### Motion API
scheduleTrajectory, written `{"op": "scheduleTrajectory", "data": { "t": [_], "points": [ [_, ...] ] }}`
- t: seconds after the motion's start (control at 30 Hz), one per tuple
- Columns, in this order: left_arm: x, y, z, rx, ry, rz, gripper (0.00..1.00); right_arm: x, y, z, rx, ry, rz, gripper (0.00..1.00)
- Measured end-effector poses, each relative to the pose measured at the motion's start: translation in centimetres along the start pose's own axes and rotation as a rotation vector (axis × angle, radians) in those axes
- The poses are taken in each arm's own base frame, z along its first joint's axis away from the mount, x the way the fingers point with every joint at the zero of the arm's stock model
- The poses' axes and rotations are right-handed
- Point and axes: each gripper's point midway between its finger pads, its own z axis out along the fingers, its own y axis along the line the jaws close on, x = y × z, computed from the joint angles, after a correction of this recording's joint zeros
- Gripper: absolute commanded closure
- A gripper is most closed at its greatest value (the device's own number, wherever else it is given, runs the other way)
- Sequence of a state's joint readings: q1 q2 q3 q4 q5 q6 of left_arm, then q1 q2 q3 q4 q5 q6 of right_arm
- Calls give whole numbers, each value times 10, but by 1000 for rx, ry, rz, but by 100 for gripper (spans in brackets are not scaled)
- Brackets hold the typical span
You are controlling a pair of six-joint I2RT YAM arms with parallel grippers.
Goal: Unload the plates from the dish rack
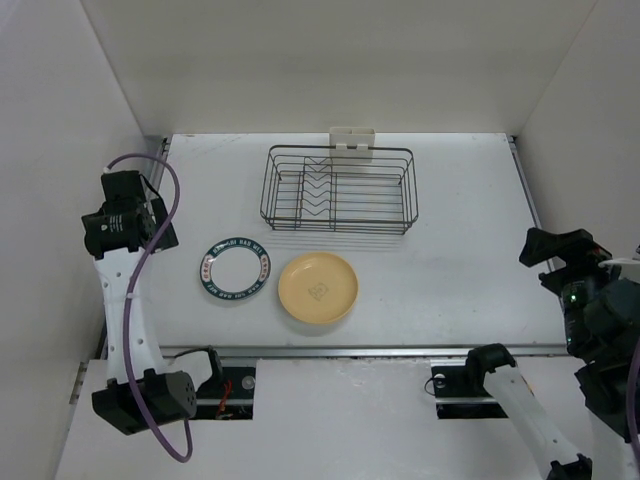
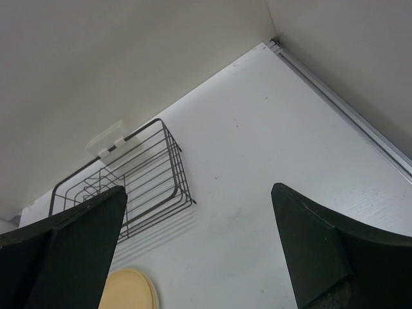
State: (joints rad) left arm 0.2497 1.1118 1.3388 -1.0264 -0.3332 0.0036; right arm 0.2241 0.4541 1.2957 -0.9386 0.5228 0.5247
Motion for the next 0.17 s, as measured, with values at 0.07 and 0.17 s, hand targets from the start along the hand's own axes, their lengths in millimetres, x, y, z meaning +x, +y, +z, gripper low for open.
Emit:
{"op": "scheduleTrajectory", "data": {
  "t": [0.07, 0.17],
  "points": [
    [1, -1, 0, 4, -4, -3, 0, 4, -2, -1, 4, 11, -7, 0],
    [1, -2, 1, 9, -16, -8, 0, 6, -2, -1, 0, 23, -7, 0]
  ]
}}
